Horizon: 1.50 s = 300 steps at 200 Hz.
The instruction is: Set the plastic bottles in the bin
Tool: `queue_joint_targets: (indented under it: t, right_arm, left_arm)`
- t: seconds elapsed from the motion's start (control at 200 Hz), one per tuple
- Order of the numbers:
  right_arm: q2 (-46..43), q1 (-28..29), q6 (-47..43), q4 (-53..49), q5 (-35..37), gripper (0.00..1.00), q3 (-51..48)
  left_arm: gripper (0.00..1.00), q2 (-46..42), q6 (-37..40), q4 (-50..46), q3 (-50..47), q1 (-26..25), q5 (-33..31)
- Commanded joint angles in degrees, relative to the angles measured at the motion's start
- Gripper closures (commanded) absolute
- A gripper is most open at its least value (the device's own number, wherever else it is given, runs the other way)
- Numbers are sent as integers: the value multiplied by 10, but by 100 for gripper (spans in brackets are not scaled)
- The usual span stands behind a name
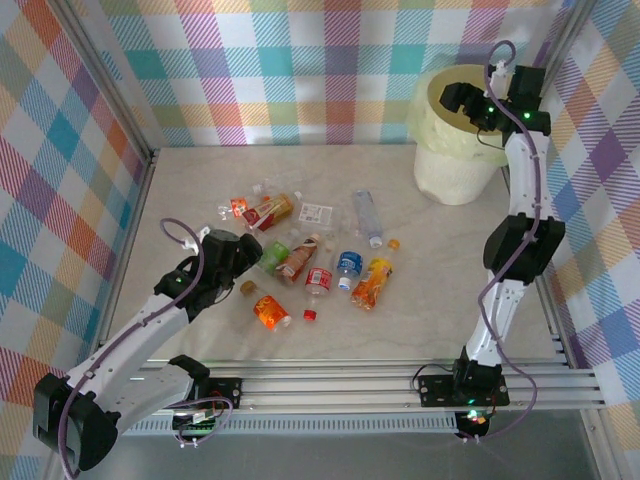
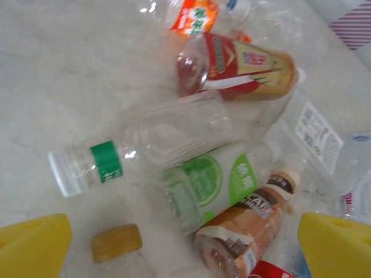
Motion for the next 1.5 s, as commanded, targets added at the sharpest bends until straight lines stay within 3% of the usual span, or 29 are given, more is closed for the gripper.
queue_joint_targets:
  t: [0.0, 0.165, 0.44, 0.765, 0.93, 1.09, 1.495]
  right_arm:
    - [-69, 1, -24, 17, 2, 3, -37]
    - [-158, 1, -28, 55, 13, 0, -153]
    - [-362, 3, 30, 197, -7, 0, -440]
    - [-586, 40, 126, 347, -97, 0, -743]
    - [-657, 100, 136, 356, -98, 0, -833]
    - [-690, 162, 127, 356, -54, 0, -892]
    - [-675, 202, 137, 377, -19, 0, -915]
  left_arm:
    - [0, -4, -47, -61, -10, -5, 2]
    - [0, 8, -78, -76, -27, -5, 28]
    - [0, 11, -102, -64, -56, -5, 68]
    - [0, 42, -152, 49, -116, -5, 137]
    - [9, 73, -153, 83, -125, -5, 163]
    - [13, 87, -165, 111, -141, -6, 174]
    - [21, 89, -158, 190, -181, -6, 177]
